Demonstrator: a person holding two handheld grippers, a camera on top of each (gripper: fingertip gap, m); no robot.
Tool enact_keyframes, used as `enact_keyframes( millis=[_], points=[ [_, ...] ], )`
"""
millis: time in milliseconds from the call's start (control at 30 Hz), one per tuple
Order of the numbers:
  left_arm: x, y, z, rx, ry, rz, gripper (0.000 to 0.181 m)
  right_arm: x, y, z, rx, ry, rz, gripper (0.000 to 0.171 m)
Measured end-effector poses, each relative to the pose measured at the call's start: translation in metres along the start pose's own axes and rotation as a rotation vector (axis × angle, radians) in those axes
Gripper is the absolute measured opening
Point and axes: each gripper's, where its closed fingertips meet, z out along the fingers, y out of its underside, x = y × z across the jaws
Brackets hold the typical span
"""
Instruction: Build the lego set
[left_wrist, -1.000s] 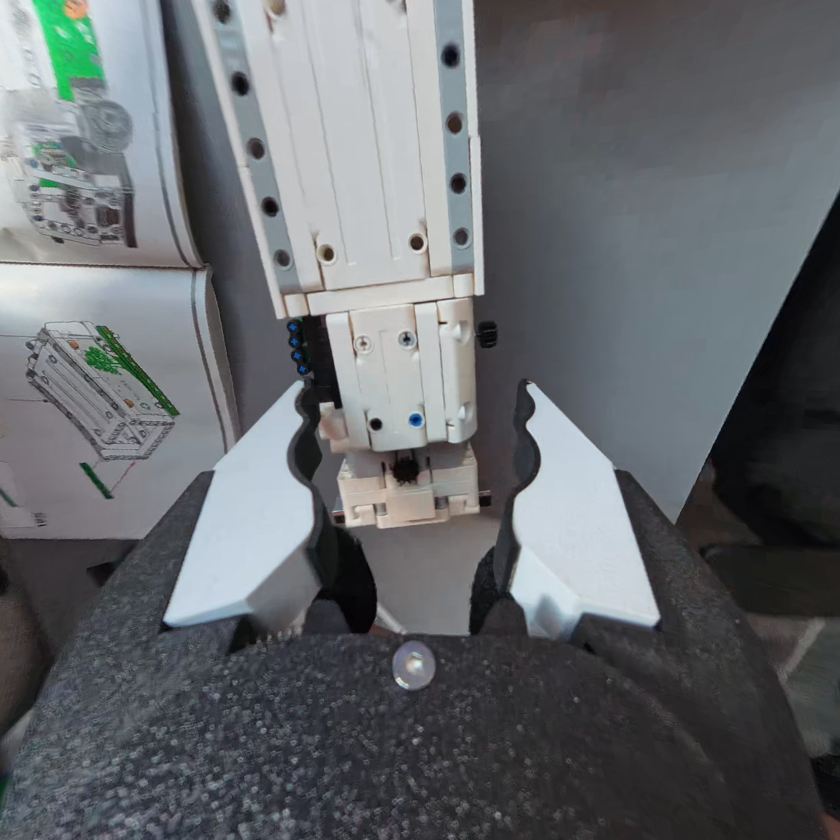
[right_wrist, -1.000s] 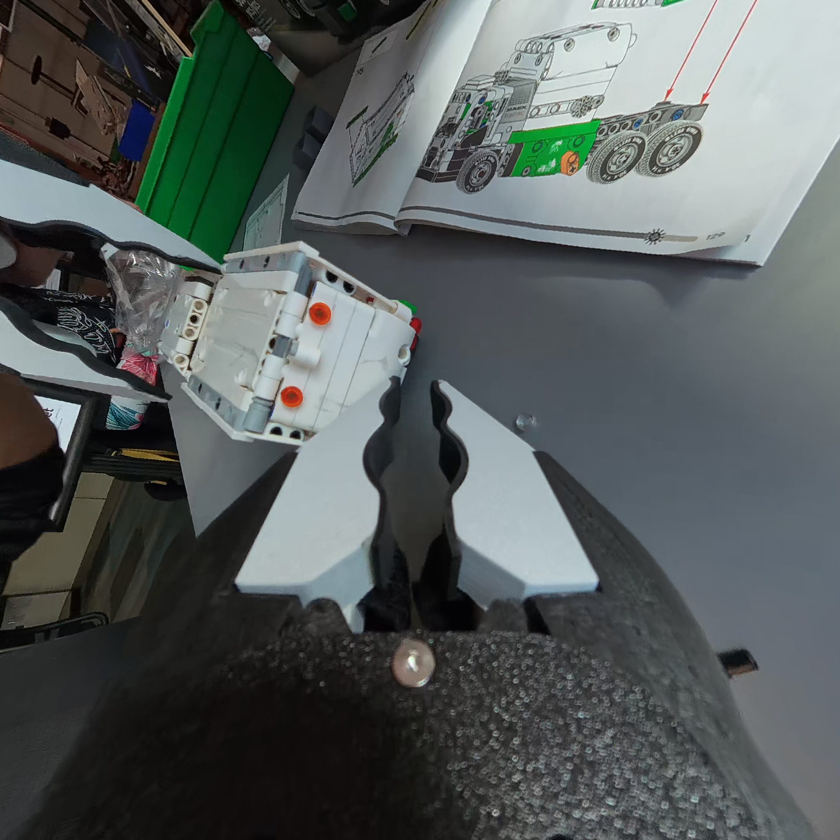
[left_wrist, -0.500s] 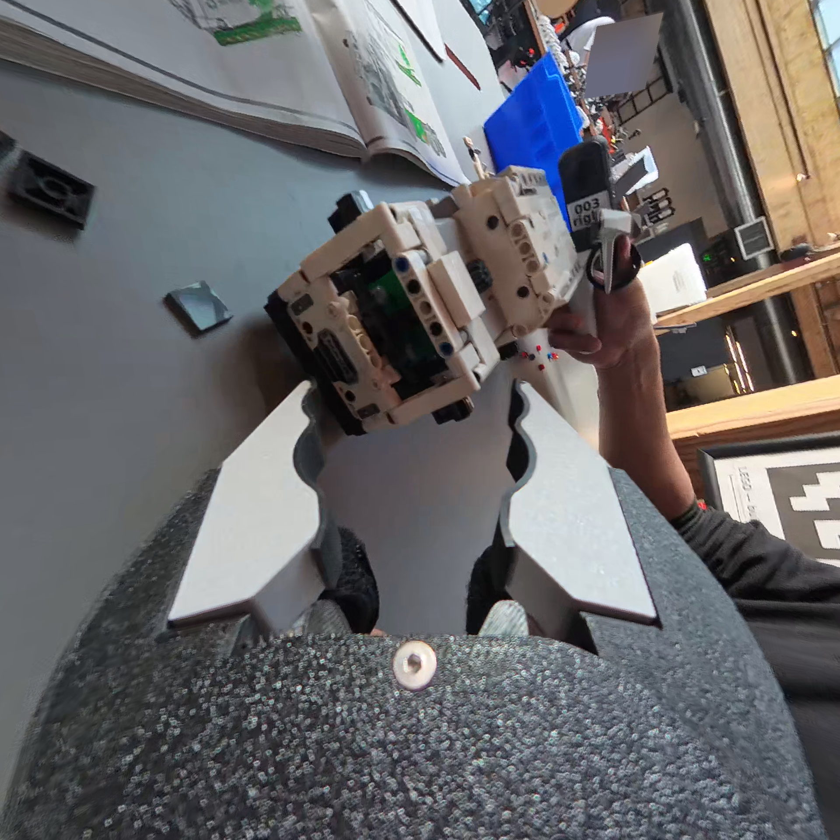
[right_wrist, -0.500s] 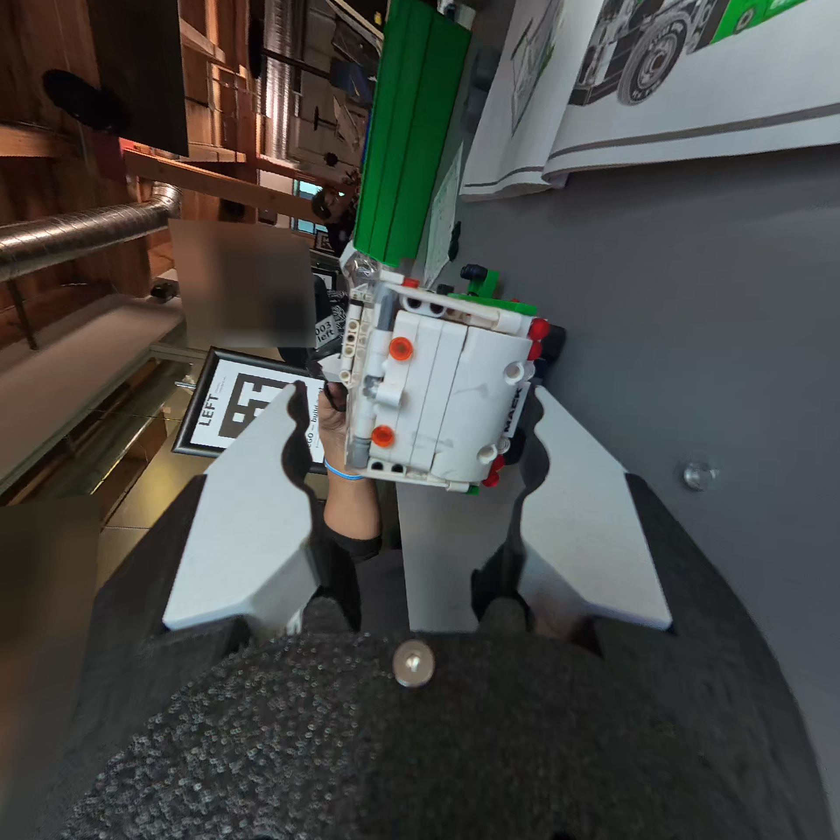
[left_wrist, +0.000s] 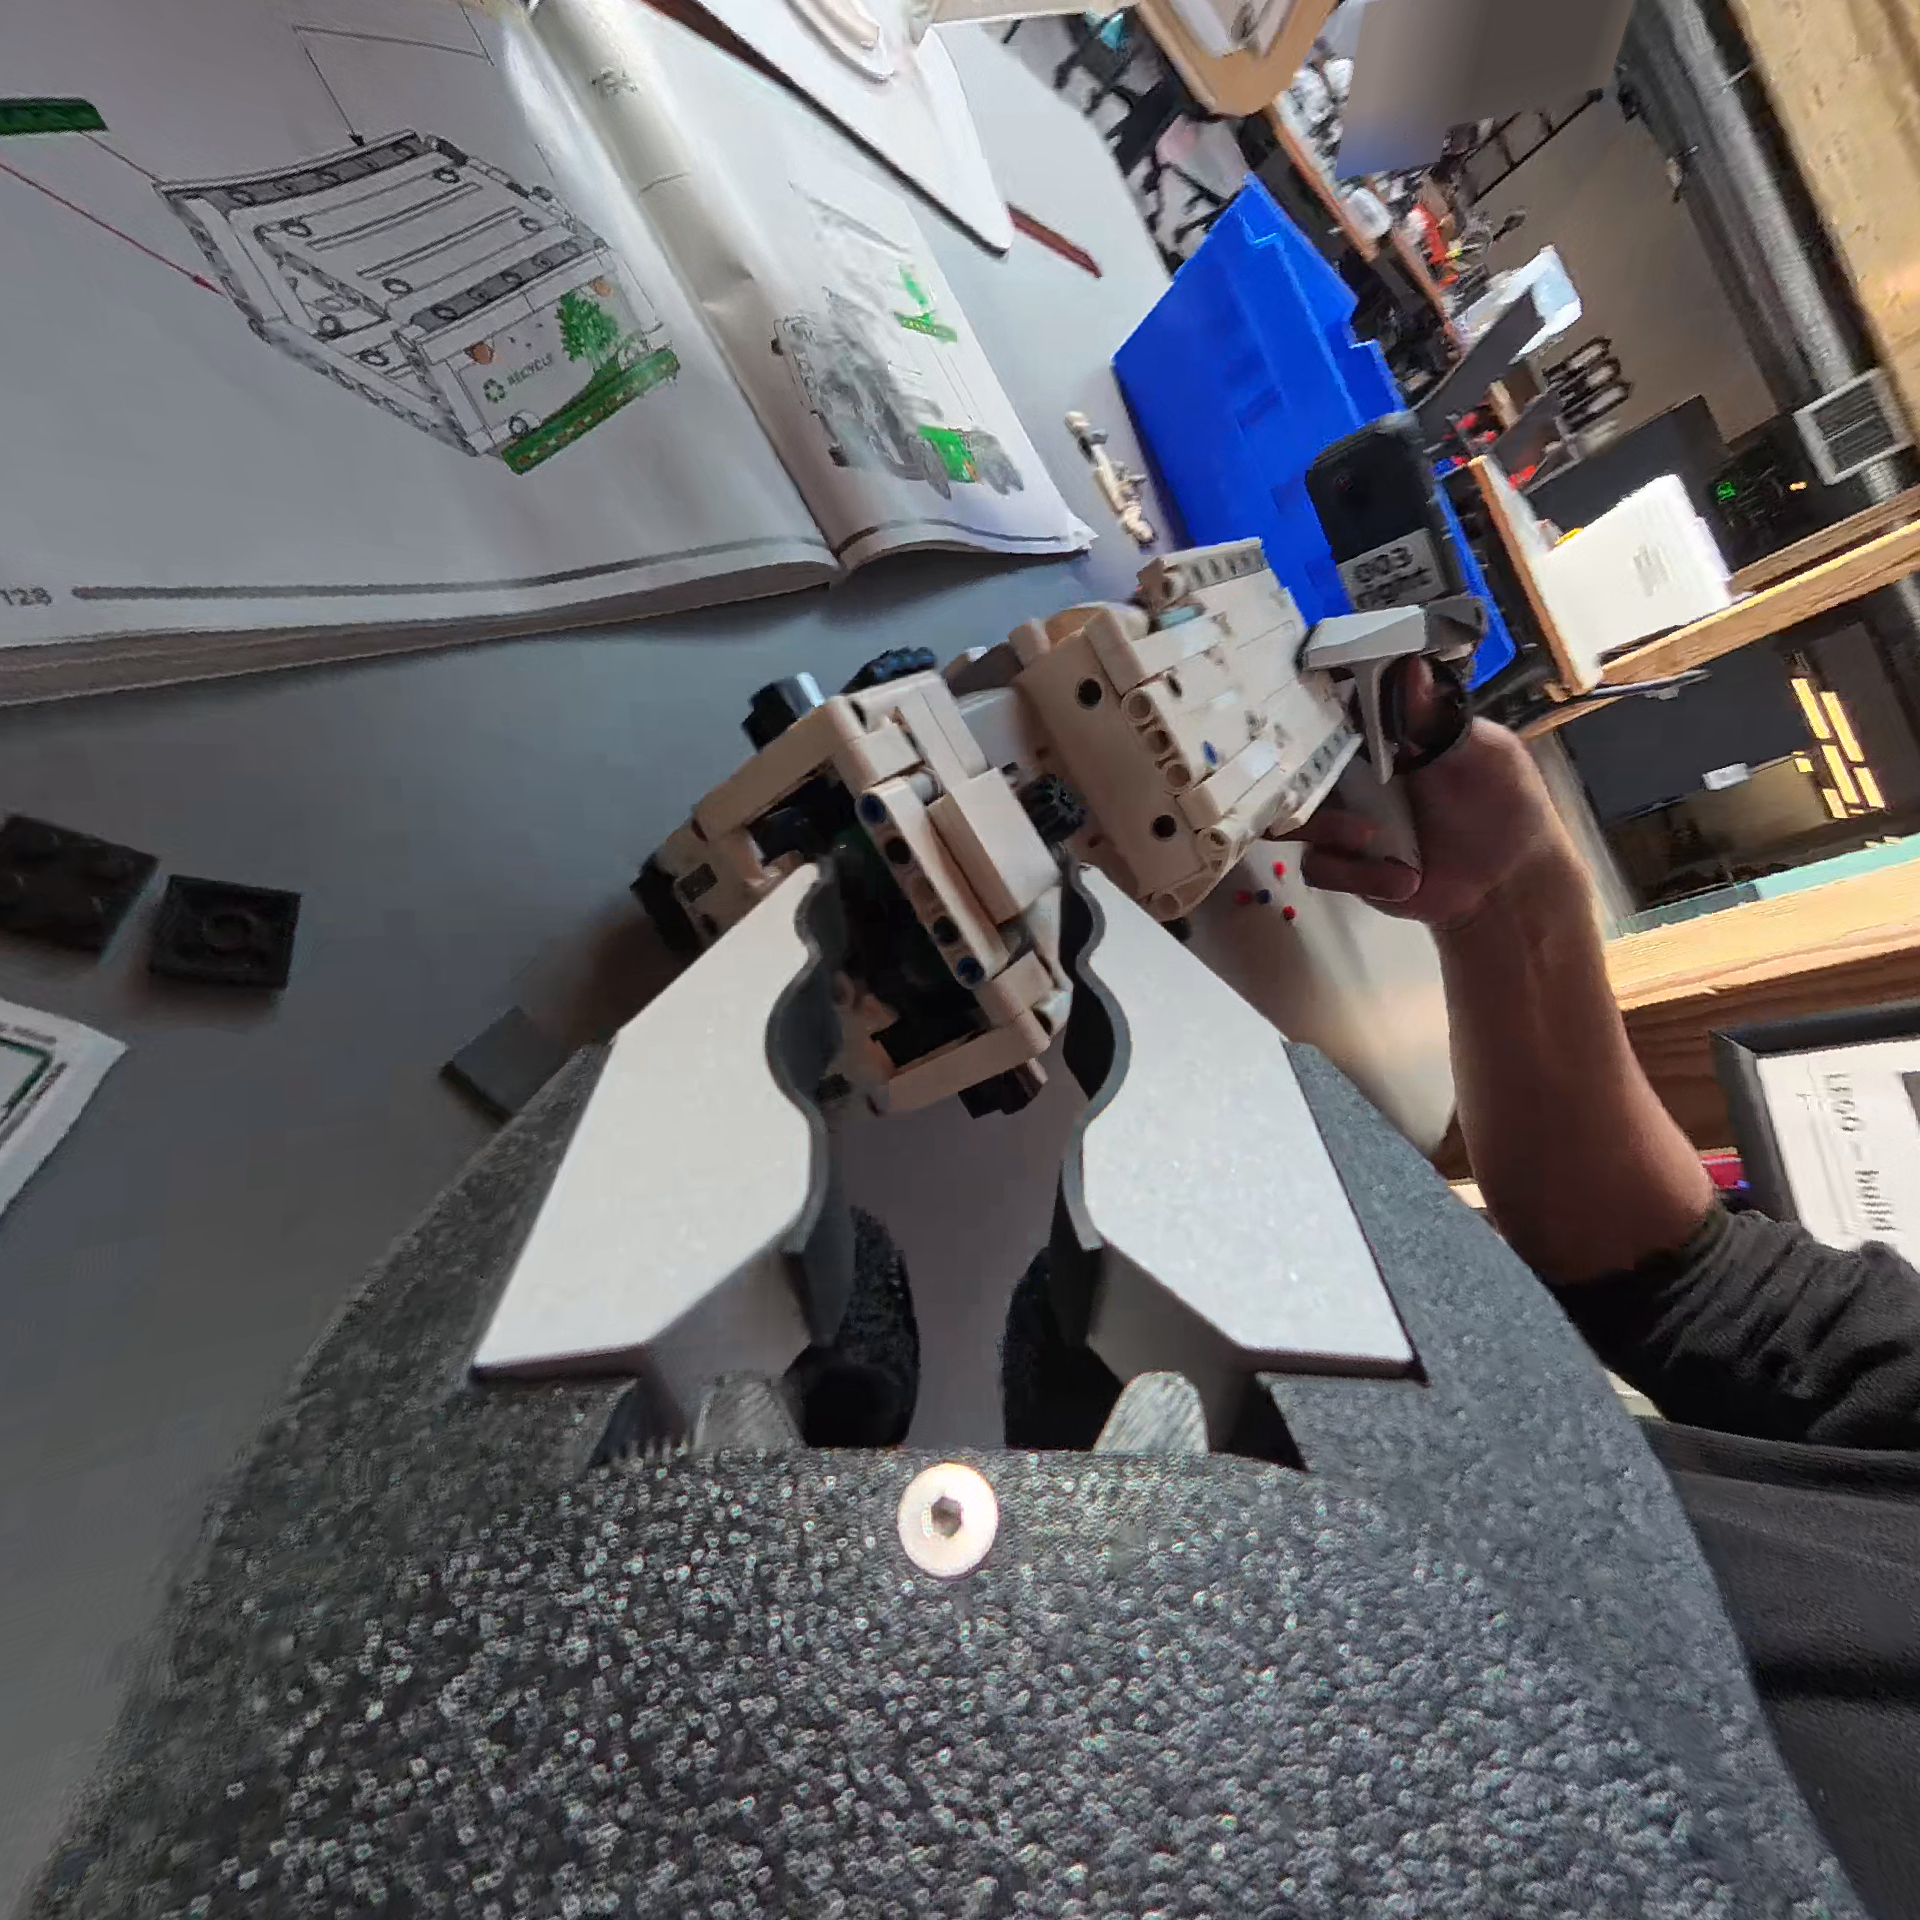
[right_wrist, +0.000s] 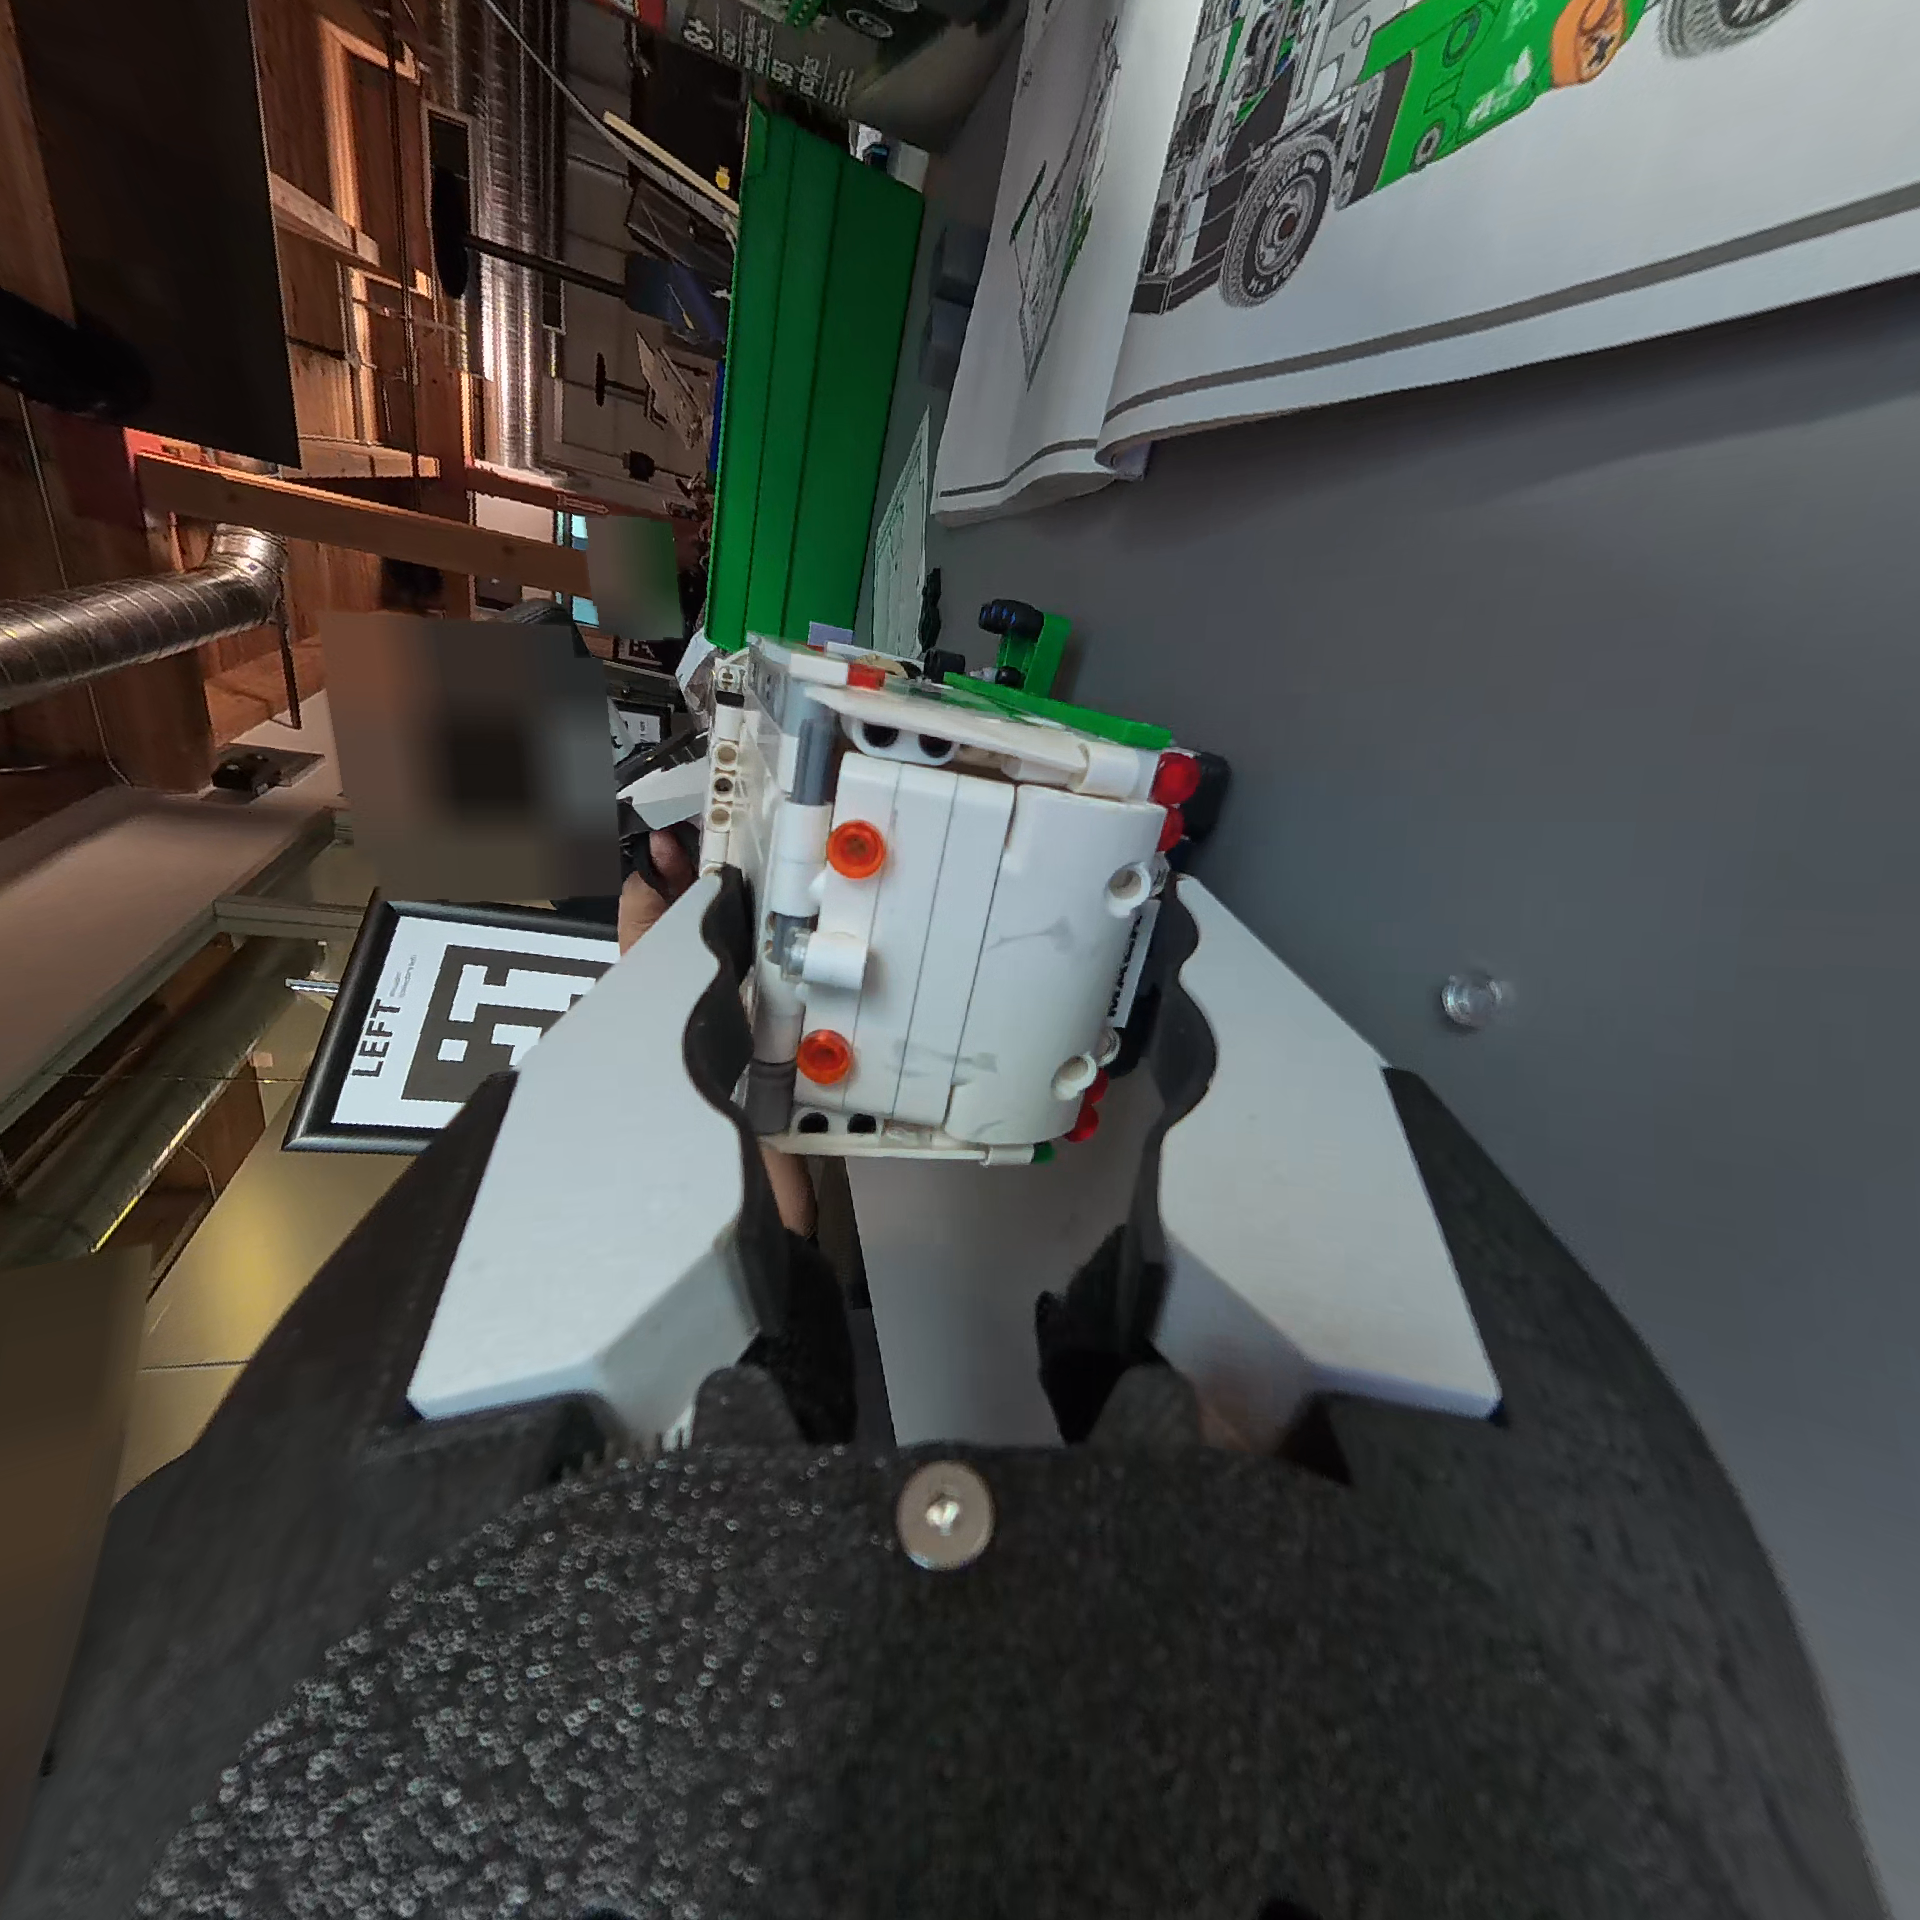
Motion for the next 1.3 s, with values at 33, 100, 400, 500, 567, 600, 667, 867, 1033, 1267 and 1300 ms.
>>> enact_keyframes(
  millis=[33,100,400,500,567,600,667,867,1033,1267,1300],
  points=[
    [0.005,-0.003,0.001,0.01,0.043,-0.009,0.035,0.0,0.0,0.001,0.013,-0.009,0.01,0.077],
    [0.004,-0.005,0.001,0.016,0.044,-0.003,0.037,-0.001,0.0,0.004,0.038,-0.019,0.02,0.077],
    [-0.027,0.017,-0.013,0.008,-0.024,-0.092,0.089,-0.001,0.001,0.004,0.016,0.027,-0.01,0.077],
    [-0.013,0.021,-0.003,-0.028,0.12,-0.183,0.089,-0.001,0.001,0.006,0.006,0.042,-0.009,0.077],
    [-0.014,0.023,0.002,-0.037,0.141,-0.225,0.085,-0.002,0.002,0.008,0.006,0.043,-0.004,0.077],
    [-0.014,0.021,0.003,-0.029,0.16,-0.244,0.082,-0.002,0.002,0.009,0.004,0.041,0.0,0.077],
    [-0.015,0.02,0.004,-0.026,0.159,-0.236,0.083,-0.002,0.002,0.009,-0.006,0.038,0.011,0.077],
    [-0.021,0.003,0.008,-0.025,0.103,-0.191,0.087,-0.006,-0.013,0.015,0.015,0.044,0.023,0.077],
    [-0.028,-0.007,0.006,-0.064,0.064,-0.178,0.088,-0.01,-0.023,0.024,-0.004,0.077,0.028,0.077],
    [-0.041,-0.009,0.015,-0.092,0.032,-0.16,0.09,0.0,-0.029,0.032,0.0,0.087,0.035,0.078],
    [-0.041,-0.008,0.015,-0.084,0.032,-0.155,0.09,0.0,-0.029,0.032,0.002,0.087,0.021,0.078]
  ],
)
